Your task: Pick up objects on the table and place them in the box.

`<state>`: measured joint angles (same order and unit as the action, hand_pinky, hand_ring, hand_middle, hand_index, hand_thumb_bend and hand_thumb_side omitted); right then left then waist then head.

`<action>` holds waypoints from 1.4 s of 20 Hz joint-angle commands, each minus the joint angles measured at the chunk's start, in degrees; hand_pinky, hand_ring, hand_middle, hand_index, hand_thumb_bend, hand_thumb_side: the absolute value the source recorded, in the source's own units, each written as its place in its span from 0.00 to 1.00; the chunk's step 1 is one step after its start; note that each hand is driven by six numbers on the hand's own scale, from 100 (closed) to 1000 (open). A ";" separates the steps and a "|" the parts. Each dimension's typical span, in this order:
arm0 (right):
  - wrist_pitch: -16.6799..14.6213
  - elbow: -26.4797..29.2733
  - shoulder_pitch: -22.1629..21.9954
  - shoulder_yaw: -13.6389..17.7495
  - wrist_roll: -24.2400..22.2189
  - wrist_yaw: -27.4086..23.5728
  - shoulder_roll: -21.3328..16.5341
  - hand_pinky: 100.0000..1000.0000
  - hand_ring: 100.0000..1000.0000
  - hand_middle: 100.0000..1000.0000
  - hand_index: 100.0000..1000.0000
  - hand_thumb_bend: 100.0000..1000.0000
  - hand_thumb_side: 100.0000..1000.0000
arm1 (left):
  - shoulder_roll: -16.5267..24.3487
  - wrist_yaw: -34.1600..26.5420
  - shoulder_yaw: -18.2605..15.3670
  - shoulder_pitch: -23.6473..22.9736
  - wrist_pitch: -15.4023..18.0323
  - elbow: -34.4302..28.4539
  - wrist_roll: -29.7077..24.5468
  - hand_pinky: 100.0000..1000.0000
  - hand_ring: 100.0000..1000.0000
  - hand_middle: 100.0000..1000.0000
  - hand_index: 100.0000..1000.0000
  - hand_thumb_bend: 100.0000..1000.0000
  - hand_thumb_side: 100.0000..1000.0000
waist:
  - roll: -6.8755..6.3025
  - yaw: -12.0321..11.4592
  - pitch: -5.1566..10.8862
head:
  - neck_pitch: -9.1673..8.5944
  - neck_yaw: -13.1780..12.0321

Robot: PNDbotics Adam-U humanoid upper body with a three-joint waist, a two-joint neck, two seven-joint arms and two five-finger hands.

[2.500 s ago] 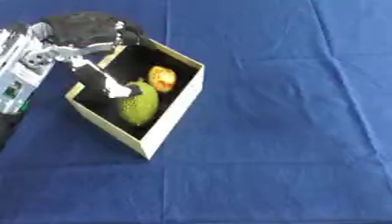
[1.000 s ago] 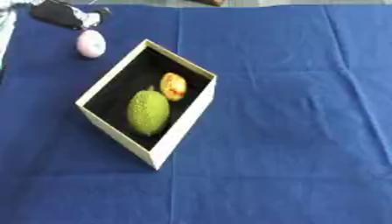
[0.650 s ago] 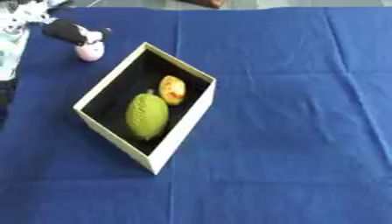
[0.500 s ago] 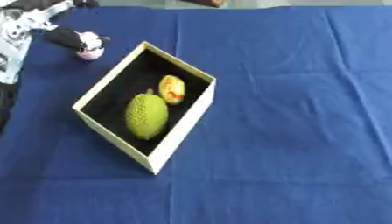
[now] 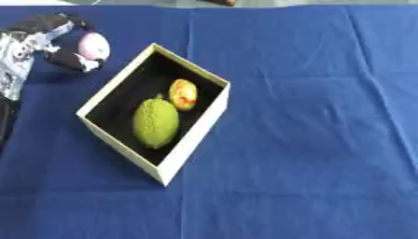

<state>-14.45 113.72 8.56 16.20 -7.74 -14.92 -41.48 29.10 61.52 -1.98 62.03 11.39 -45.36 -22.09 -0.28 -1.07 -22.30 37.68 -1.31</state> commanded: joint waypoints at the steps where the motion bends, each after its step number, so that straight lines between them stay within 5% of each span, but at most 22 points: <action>1: -0.05 0.87 0.30 0.49 -0.38 0.37 -1.01 0.90 0.84 0.34 0.70 0.00 0.46 | 1.30 1.00 -0.89 1.41 -0.42 0.03 0.97 0.86 0.90 0.81 0.91 0.28 0.34 | 0.00 0.08 1.00 | -0.59 0.04; 11: 0.31 0.87 -0.05 0.46 -0.97 0.69 -0.28 0.90 0.85 0.34 0.70 0.00 0.46 | 0.50 -0.91 -1.91 1.58 -4.12 1.40 5.33 0.77 0.81 0.72 0.85 0.00 0.27 | 0.11 0.35 0.80 | -0.88 -0.17; 14: 0.45 0.87 -0.17 0.44 -1.14 0.84 -0.12 0.91 0.85 0.34 0.70 0.00 0.46 | 0.50 -1.68 -1.77 1.63 -5.07 1.39 6.59 0.74 0.77 0.69 0.82 0.00 0.20 | 0.06 0.40 0.76 | -0.79 -0.13; 17: 0.44 0.87 -0.11 0.41 -1.29 0.74 -0.02 0.91 0.85 0.34 0.70 0.00 0.46 | 0.51 -0.89 -1.45 1.73 -5.82 1.32 8.27 0.66 0.68 0.59 0.75 0.00 0.00 | 0.02 0.47 0.78 | -0.88 -0.19; 21: 0.51 0.87 -0.15 0.39 -1.51 0.58 0.17 0.91 0.85 0.34 0.70 0.00 0.47 | 0.32 2.31 -1.38 1.88 -7.23 0.64 11.66 0.56 0.55 0.47 0.65 0.00 0.00 | 0.04 0.62 0.80 | -0.86 -0.23; 28: 1.03 0.87 -0.53 0.47 -1.83 0.69 0.49 0.91 0.85 0.34 0.70 0.00 0.47 | 0.29 2.61 -1.14 1.84 -6.10 0.27 17.98 0.53 0.50 0.43 0.61 0.00 0.00 | -0.09 0.52 0.93 | -0.41 0.17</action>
<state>-13.48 113.72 7.98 16.17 -9.48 -14.30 -39.93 28.02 64.26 -3.20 62.53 5.10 -43.92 -5.30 -0.34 -0.50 -22.62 37.51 -1.24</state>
